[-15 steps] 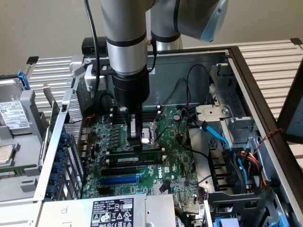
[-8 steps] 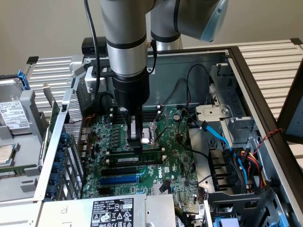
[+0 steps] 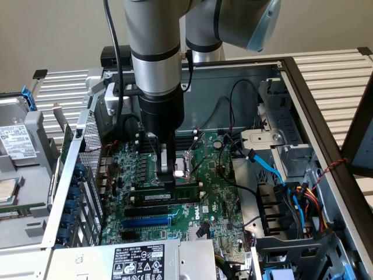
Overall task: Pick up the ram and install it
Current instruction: 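Press down the ram until it locks into place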
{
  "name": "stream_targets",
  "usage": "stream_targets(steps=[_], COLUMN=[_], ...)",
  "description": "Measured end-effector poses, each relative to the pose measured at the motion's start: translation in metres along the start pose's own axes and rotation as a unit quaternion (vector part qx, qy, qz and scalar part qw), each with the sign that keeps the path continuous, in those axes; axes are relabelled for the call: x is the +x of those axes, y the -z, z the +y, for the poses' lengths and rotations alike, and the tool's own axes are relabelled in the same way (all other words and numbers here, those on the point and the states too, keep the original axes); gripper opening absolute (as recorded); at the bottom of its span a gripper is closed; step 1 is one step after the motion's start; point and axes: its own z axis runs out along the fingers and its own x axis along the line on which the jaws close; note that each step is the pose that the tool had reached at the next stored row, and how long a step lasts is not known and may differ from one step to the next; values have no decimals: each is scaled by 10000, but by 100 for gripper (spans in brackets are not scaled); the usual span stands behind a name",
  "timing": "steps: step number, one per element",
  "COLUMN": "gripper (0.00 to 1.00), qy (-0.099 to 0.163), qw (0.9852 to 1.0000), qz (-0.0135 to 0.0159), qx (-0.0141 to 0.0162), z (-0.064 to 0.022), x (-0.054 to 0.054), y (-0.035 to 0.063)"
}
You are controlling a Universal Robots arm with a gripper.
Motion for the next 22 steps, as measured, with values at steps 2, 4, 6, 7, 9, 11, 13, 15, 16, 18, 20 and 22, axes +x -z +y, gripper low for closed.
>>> stream_targets(steps=[2, 4, 6, 7, 9, 11, 13, 15, 16, 18, 20, 22], gripper=[17, 17, 17, 17, 17, 17, 17, 17, 17, 17, 17, 17], qy=[0, 1, 1, 0, 1, 1, 1, 2, 2, 1, 1, 3], qw=[10000, 10000, 10000, 10000, 10000, 10000, 10000, 10000, 10000, 10000, 10000, 10000], qz=[2, 6, 10, 13, 22, 31, 34, 34, 34, 37, 64, 68], qx=[0, 0, 0, 0, 1, 1, 2, 2, 2, 2, 5, 4], z=[0, 0, 1, 4, 15, 31, 33, 33, 33, 33, 34, 33], x=[-1, -1, -1, -1, -1, 0, 0, 0, 0, 0, -2, -1], y=[-6, -13, -21, -24, -29, -33, -33, -33, -34, -34, -35, -34])
